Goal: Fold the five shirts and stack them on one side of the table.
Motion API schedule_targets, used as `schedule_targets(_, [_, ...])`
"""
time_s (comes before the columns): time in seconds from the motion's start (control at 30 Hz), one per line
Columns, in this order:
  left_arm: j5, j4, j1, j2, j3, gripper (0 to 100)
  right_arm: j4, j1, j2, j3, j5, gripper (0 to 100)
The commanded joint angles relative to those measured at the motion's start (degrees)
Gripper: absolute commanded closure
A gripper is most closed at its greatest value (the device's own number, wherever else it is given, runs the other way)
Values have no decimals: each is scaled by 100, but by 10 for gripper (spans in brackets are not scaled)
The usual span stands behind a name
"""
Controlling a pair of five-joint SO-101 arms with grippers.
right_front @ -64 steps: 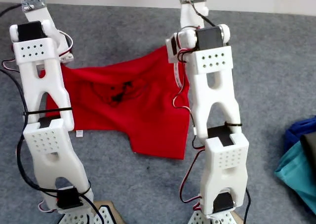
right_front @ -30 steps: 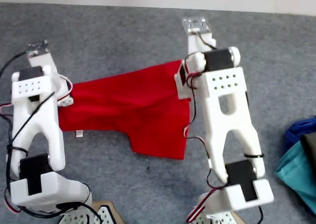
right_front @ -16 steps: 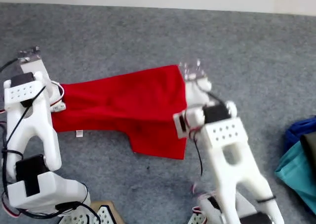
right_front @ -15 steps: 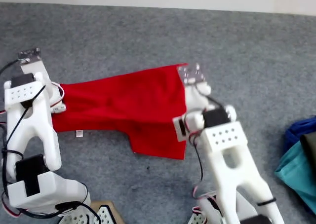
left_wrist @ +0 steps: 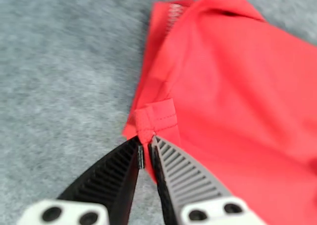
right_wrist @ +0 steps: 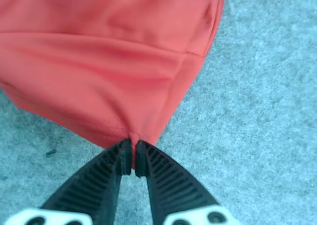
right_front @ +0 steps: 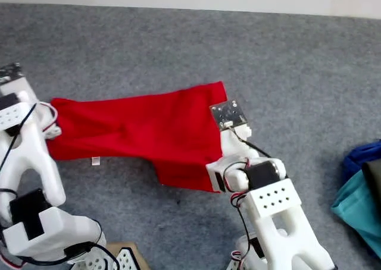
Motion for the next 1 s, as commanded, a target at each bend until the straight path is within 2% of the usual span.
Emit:
schedule_targets(0.0, [-62, -44, -180, -242, -259, 994, 215, -75, -145, -347, 105, 991])
schedule_targets(0.2, [-62, -404, 48, -242, 338, 994, 198, -470, -110, 127, 422, 991])
schedule_targets(0.4, [-62, -1011, 321, -251, 1182, 994, 189, -514, -101, 365, 818, 985])
schedule_targets(0.5, [-97, -1257, 453, -303, 1455, 989, 189, -514, -127, 418, 1099, 927])
schedule_targets(0.57, [-422, -1336, 462, -312, 1411, 980, 215, -497, -154, 374, 1090, 872])
schedule_targets(0.63, [-519, -1178, 435, -312, 1165, 923, 224, -488, -154, 365, 1090, 836])
schedule_targets(0.77, [-88, -563, 189, -312, 673, 779, 189, -479, -154, 154, 1090, 831])
schedule_targets(0.97, [35, 0, -251, -312, -347, 756, 145, -286, -101, -400, 1064, 831])
